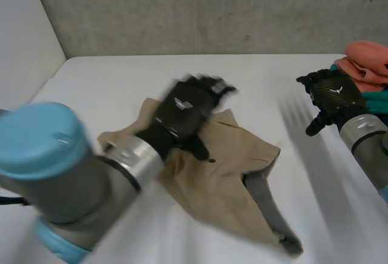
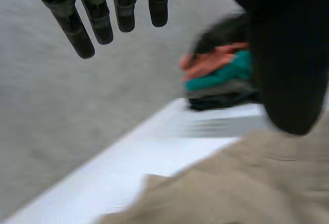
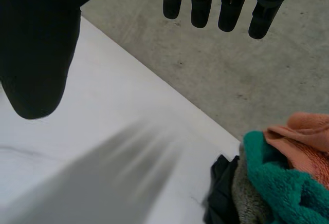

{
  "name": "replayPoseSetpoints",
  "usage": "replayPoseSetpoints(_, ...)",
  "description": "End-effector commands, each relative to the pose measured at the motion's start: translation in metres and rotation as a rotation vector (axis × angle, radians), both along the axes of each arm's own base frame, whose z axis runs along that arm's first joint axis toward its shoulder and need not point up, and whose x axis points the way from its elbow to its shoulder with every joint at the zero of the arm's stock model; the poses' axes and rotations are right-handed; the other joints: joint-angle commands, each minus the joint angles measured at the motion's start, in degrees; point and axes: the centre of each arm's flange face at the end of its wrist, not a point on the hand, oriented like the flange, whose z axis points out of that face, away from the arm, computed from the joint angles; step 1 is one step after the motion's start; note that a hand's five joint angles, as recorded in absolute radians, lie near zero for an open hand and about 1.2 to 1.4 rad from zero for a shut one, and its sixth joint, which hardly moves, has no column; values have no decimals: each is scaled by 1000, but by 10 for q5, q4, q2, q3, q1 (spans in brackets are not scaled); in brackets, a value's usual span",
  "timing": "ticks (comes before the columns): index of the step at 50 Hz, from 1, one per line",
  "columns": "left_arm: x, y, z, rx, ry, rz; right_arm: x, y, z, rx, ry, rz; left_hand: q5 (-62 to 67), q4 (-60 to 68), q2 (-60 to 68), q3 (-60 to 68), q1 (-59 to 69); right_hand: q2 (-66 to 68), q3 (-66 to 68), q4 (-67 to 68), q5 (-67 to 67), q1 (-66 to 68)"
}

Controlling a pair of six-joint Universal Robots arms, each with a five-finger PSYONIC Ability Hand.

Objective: Fold the laundry.

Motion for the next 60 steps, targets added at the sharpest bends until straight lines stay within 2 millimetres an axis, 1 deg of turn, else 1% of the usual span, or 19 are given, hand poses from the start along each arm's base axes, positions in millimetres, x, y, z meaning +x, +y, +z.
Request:
replayPoseSetpoints(1, 75, -59, 26, -74, 58, 198, 24, 59, 22, 190, 21, 95, -31, -18, -19, -23, -16, -20, -18, -21, -23, -28)
replayPoseSetpoints(7, 114, -86, -9, 117, -23, 258, 55, 107, 22, 298, 2, 209, -31, -18, -19, -23, -16, -20, -18, -21, -23, -28)
replayPoseSetpoints(10, 129, -89, -27, 226, -74, 303, 70, 120, 17, 283, 27, 270, -31, -18, -19, -23, -16, -20, -18, -21, -23, -28)
replayPoseSetpoints(13, 139, -92, -40, 278, -115, 329, 72, 117, 5, 281, 87, 274, -31, -18, -19, -23, -16, -20, -18, -21, -23, -28)
replayPoseSetpoints(20, 147, -109, -61, 251, -159, 348, 72, 134, -4, 361, 160, 246, 23, 36, 35, 31, 38, -20, -18, -21, -23, -28)
replayPoseSetpoints(30, 151, -133, -98, 239, -253, 341, 73, 182, -2, 464, 110, 293, 62, 75, 74, 70, 77, -20, -18, -21, -23, -28)
replayPoseSetpoints(34, 148, -138, -109, 255, -284, 328, 74, 188, -8, 475, 114, 324, 161, 174, 173, 169, 176, -20, -18, -21, -23, -28)
replayPoseSetpoints(36, 145, -140, -113, 264, -292, 318, 76, 188, -15, 481, 120, 330, 310, 323, 322, 318, 326, 11, 13, 11, 8, 3)
replayPoseSetpoints(38, 143, -141, -114, 261, -293, 312, 77, 188, -20, 481, 124, 332, 481, 494, 493, 489, 497, 131, 132, 130, 127, 122)
replayPoseSetpoints(39, 140, -142, -113, 251, -291, 306, 79, 186, -23, 472, 125, 332, 654, 667, 666, 662, 669, 331, 333, 331, 328, 323)
replayPoseSetpoints(42, 136, -145, -104, 219, -283, 311, 80, 180, -24, 447, 124, 330, 669, 682, 681, 677, 684, 679, 680, 678, 676, 670)
replayPoseSetpoints(46, 132, -146, -78, 151, -259, 346, 83, 172, -16, 388, 125, 340, 669, 682, 681, 677, 684, 680, 682, 679, 677, 672)
replayPoseSetpoints(48, 133, -144, -55, 104, -228, 378, 85, 168, 1, 325, 114, 344, 669, 682, 681, 677, 684, 680, 682, 679, 677, 672)
replayPoseSetpoints(50, 133, -139, -38, 79, -196, 393, 85, 167, 20, 268, 93, 344, 669, 682, 681, 677, 684, 680, 682, 679, 677, 672)
replayPoseSetpoints(53, 135, -126, 10, -8, -95, 414, 81, 168, 64, 149, 30, 347, 669, 682, 681, 677, 684, 680, 682, 679, 677, 672)
replayPoseSetpoints(54, 136, -117, 38, -66, -31, 417, 80, 169, 75, 120, 13, 346, 669, 682, 681, 677, 684, 680, 682, 679, 677, 672)
replayPoseSetpoints(55, 137, -112, 51, -93, 2, 417, 77, 169, 97, 65, -24, 347, 669, 682, 681, 677, 684, 680, 682, 679, 677, 672)
replayPoseSetpoints(58, 144, -96, 99, -190, 137, 418, 72, 170, 129, -12, -91, 348, 669, 682, 681, 677, 684, 680, 682, 679, 677, 672)
replayPoseSetpoints(60, 146, -87, 118, -222, 199, 403, 67, 170, 155, -62, -154, 355, 669, 682, 681, 677, 684, 680, 682, 679, 677, 672)
